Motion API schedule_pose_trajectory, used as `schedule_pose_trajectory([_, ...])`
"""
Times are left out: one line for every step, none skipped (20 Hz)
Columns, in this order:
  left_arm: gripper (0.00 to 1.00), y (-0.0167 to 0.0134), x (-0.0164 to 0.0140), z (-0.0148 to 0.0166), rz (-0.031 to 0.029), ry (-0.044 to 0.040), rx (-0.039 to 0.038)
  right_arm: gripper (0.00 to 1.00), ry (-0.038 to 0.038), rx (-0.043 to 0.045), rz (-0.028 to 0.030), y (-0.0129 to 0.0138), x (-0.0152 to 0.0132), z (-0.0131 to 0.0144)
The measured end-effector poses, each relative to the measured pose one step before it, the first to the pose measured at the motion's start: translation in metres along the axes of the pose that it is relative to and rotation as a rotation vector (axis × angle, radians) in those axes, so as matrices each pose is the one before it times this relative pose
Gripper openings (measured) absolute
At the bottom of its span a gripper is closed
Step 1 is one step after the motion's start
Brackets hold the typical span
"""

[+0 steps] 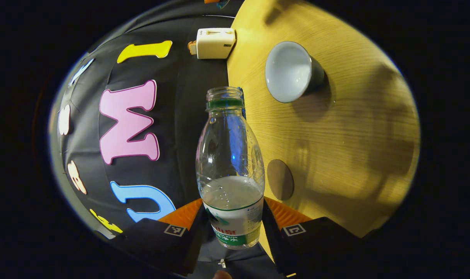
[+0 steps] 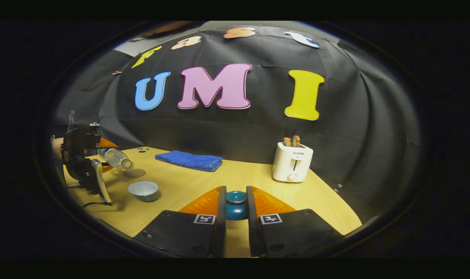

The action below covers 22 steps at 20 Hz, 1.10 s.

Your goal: Open the teacup lid with one hand, grasp the water bottle and pour water into the teacup with the other hand; after pouring, place the water bottle on the coaster and then close the teacup lid.

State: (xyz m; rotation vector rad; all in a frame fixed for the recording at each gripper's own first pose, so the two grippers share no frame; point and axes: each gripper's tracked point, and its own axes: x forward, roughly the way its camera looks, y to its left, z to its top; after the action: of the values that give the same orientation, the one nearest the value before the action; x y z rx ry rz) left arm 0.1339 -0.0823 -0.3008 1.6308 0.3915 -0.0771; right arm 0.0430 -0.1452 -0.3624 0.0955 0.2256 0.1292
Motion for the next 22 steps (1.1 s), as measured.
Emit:
schedule_pose_trajectory([0.76, 0.00021, -0.00039, -0.00030, 0.00182, 0.00135, 0.01030, 0.27, -0.00090, -0.00650, 0.00102, 0.00030, -0.00157, 0.00025])
schedule_pose_trajectory([0.76, 0.00010, 0.00029, -0.00063, 0.00251, 0.00127, 0.01012, 0.27, -0.00003, -0.00049, 0.00314, 0.00055, -0.00106, -0.00018])
schedule_pose_trajectory([0.76, 0.00074, 0.00186, -0.00102, 0.00402, -0.00095, 0.01093, 0.27, -0.00192, 0.00126, 0.00176, 0.00081, -0.00134, 0.00014])
schedule_pose_trajectory([0.76, 0.00112, 0.00099, 0.00098, 0.00777, -0.00285, 0.01217, 0.27, -0.00002, -0.00143, 0.00184, 0.00176, -0.00096, -0.00054])
schedule_pose_trajectory([0.76, 0.00085, -0.00118, 0.00218, 0.00584, -0.00574, 0.01270, 0.27, 0.00293, -0.00383, 0.00292, 0.00129, -0.00110, -0.00172])
schedule_pose_trajectory([0.75, -0.00022, 0.00004, 0.00143, 0.00470, -0.00488, 0.01160, 0.27, 0.00060, -0.00371, 0.00305, 0.00126, -0.00089, -0.00109])
schedule_pose_trajectory([0.75, -0.00049, 0.00016, 0.00032, 0.00132, -0.00254, 0.01065, 0.27, -0.00056, -0.00145, 0.00287, 0.00121, -0.00114, 0.00035])
schedule_pose_trajectory([0.75, -0.00083, 0.00064, 0.00116, 0.00094, -0.00225, 0.00865, 0.27, -0.00091, 0.00080, 0.00352, 0.00108, 0.00000, -0.00009])
schedule_pose_trajectory([0.75, 0.00062, 0.00176, 0.00081, -0.00011, -0.00101, 0.00746, 0.27, -0.00114, 0.00011, 0.00175, 0.00113, -0.00084, -0.00025])
schedule_pose_trajectory([0.75, -0.00085, 0.00095, -0.00017, 0.00000, 0.00138, 0.00725, 0.27, -0.00227, 0.00080, 0.00167, 0.00019, -0.00031, 0.00160])
schedule_pose_trajectory([0.75, -0.00042, -0.00082, -0.00030, -0.00080, -0.00072, 0.00519, 0.27, -0.00108, 0.00012, -0.00055, -0.00001, 0.00033, 0.00006])
schedule_pose_trajectory([0.75, 0.00015, 0.00055, 0.00012, 0.00194, 0.00187, 0.00651, 0.27, 0.00089, 0.00138, 0.00180, -0.00001, -0.00010, -0.00028])
schedule_pose_trajectory([0.75, 0.00079, 0.00068, -0.00068, 0.00299, 0.00061, 0.00837, 0.27, 0.00230, 0.00039, -0.00049, 0.00037, -0.00057, -0.00031])
schedule_pose_trajectory([0.76, -0.00028, 0.00061, -0.00072, 0.00407, 0.00150, 0.01083, 0.27, 0.00409, -0.00009, -0.00176, -0.00070, -0.00065, -0.00111])
schedule_pose_trajectory([0.76, 0.00050, -0.00040, -0.00069, 0.00468, 0.00122, 0.01151, 0.27, 0.00278, 0.00143, -0.00009, 0.00018, -0.00038, -0.00029])
schedule_pose_trajectory([0.76, 0.00160, 0.00042, 0.00093, 0.00528, -0.00247, 0.00966, 0.27, -0.00012, 0.00161, -0.00125, -0.00005, 0.00053, 0.00021])
schedule_pose_trajectory([0.76, 0.00358, 0.00214, 0.00092, 0.00569, -0.00362, 0.00741, 0.27, -0.00236, 0.00094, -0.00183, -0.00055, -0.00008, 0.00129])
schedule_pose_trajectory([0.76, 0.00166, 0.00081, 0.00103, 0.00492, -0.00528, 0.00678, 0.27, -0.00031, 0.00062, -0.00143, 0.00005, 0.00003, 0.00010])
schedule_pose_trajectory([0.76, 0.00172, 0.00014, 0.00071, 0.00459, -0.00363, 0.00737, 0.27, -0.00106, 0.00036, -0.00166, -0.00054, -0.00027, 0.00029])
schedule_pose_trajectory([0.75, 0.00055, 0.00080, 0.00101, 0.00290, -0.00147, 0.00791, 0.27, -0.00114, -0.00068, -0.00205, -0.00053, -0.00005, 0.00016])
schedule_pose_trajectory([0.75, 0.00091, 0.00074, -0.00008, 0.00299, -0.00123, 0.00569, 0.27, -0.00128, -0.00023, -0.00065, -0.00090, -0.00038, 0.00047])
schedule_pose_trajectory([0.75, 0.00027, 0.00087, -0.00003, 0.00115, 0.00002, 0.00313, 0.27, 0.00105, -0.00046, 0.00012, -0.00020, 0.00028, -0.00031])
